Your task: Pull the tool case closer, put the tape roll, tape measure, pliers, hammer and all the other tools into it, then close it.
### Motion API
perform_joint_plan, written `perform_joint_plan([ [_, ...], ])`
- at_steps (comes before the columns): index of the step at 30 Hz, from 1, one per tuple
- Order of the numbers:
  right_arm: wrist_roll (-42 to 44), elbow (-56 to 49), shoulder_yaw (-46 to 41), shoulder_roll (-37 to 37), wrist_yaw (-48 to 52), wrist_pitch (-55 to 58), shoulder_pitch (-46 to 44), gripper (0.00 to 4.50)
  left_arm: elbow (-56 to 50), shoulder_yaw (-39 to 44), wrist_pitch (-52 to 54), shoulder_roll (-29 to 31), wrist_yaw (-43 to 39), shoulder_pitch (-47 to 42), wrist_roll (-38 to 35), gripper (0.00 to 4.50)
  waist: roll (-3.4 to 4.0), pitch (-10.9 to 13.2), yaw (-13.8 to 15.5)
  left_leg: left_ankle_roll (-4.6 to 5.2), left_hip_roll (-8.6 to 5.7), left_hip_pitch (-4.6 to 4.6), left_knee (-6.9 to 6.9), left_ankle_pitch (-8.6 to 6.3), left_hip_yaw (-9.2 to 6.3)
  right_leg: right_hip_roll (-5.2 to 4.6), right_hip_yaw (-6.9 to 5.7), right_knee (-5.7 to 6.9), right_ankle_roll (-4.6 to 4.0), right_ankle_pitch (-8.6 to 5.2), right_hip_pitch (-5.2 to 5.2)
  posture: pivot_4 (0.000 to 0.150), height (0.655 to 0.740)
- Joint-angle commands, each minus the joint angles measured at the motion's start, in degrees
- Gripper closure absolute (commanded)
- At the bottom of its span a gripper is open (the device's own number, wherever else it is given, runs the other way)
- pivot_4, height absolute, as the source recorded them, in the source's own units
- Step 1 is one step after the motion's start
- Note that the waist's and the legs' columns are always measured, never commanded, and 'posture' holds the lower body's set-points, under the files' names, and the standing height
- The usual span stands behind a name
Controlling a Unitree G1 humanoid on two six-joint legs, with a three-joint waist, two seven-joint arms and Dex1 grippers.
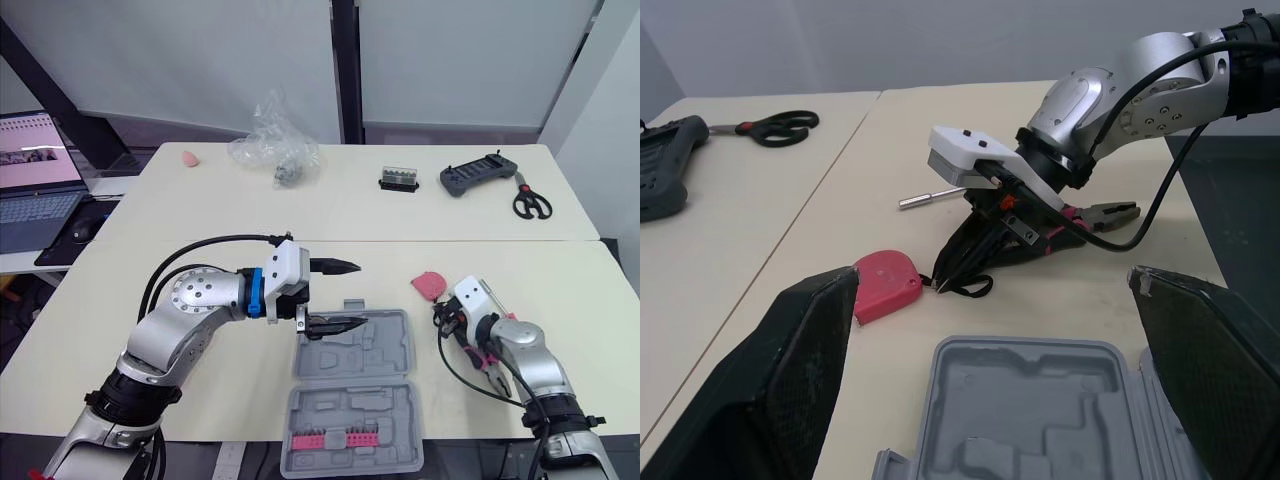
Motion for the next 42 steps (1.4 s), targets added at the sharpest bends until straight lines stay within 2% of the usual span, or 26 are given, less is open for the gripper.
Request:
perform_joint_plan([
  [1,0.2,-0.1,-0.7,-0.1,-0.1,0.0,0.6,4.49,-0.2,0.3,-1.2,-0.3,-0.8,-1.2,0.2,0.00,0.00,0.0,0.0,0.00,0.00,0.00,0.00,0.00,0.00,0.00,0.00,0.00,0.00,0.00,0.00,0.150,0.7400],
  [14,4.7,-11.5,-2.0,-0.2,0.5,8.9,1.0,4.49,-1.2,0.4,-1.0,0.2,-2.4,1.0,-0.3,0.00,0.00,0.0,0.0,0.00,0.00,0.00,-0.01,0.00,-0.01,0.00,0.01,0.00,0.00,0.00,-0.02,0.150,0.7400],
  [22,5.4,-15.7,-2.0,-2.7,1.9,11.7,4.9,4.49,-2.5,0.0,0.1,1.4,-4.3,2.5,-0.7,0.00,0.00,0.0,0.4,0.01,-0.01,-0.01,-0.01,0.00,-0.02,0.00,0.00,-0.01,0.00,0.00,-0.01,0.150,0.7400],
  [35,11.2,-35.1,-6.2,-10.3,4.7,19.8,22.9,4.49,-6.5,-0.7,2.8,3.9,-7.6,5.7,-2.5,0.00,0.00,0.0,1.1,0.02,-0.01,-0.02,-0.02,-0.01,-0.03,0.00,0.00,-0.04,0.01,0.00,0.01,0.150,0.7400],
  [42,14.0,-43.9,-8.8,-14.8,7.6,20.5,36.5,4.49,-6.2,-1.1,3.1,4.1,-8.9,5.5,-3.0,0.00,-0.03,0.0,1.3,0.04,0.00,-0.01,-0.02,-0.02,-0.03,0.01,-0.04,-0.06,0.01,-0.01,0.07,0.150,0.7400],
])
